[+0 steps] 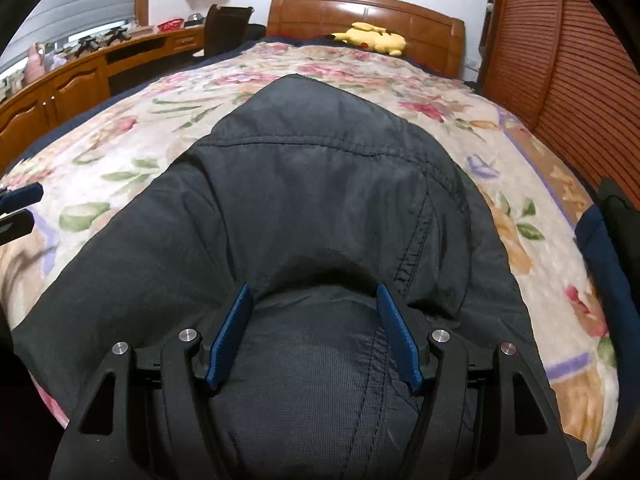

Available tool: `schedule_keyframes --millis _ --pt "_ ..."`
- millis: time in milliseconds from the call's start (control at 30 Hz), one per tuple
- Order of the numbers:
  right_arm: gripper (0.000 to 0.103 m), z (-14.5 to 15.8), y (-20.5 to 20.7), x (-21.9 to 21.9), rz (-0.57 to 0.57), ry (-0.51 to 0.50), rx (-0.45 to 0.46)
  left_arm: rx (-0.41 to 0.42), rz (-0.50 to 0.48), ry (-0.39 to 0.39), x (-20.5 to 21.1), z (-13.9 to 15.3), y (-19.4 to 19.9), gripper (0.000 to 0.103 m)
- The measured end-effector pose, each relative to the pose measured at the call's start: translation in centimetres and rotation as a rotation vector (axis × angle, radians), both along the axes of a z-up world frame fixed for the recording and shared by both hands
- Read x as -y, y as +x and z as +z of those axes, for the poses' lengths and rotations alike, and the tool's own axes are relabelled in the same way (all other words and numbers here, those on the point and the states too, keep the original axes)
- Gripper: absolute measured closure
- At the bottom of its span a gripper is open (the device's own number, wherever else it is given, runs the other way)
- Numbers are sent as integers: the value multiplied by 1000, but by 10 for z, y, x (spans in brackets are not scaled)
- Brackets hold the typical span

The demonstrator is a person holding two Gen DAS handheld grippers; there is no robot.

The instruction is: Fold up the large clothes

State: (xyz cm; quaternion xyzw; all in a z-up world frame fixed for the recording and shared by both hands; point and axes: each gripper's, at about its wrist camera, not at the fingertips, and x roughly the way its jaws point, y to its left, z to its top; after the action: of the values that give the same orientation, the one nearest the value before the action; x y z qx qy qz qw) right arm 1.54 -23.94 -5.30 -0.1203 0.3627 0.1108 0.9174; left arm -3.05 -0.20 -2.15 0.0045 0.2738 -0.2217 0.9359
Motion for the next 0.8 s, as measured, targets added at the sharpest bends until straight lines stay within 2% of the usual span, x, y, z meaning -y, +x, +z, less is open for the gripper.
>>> schedule_keyframes --millis 133,367,500,700,800 --pt "37 25 -21 1 -20 27 53 11 -4 12 4 0 -2 49" --pt "37 46 -50 -28 70 92 98 16 -1 21 7 1 -2 49" --pt "37 40 -57 -44 127 108 70 19 5 29 8 1 -3 49" --pt "37 22 -56 -46 129 129 31 8 16 12 2 1 1 49" --pt "37 17 -60 -47 137 106 39 0 13 12 4 2 5 49"
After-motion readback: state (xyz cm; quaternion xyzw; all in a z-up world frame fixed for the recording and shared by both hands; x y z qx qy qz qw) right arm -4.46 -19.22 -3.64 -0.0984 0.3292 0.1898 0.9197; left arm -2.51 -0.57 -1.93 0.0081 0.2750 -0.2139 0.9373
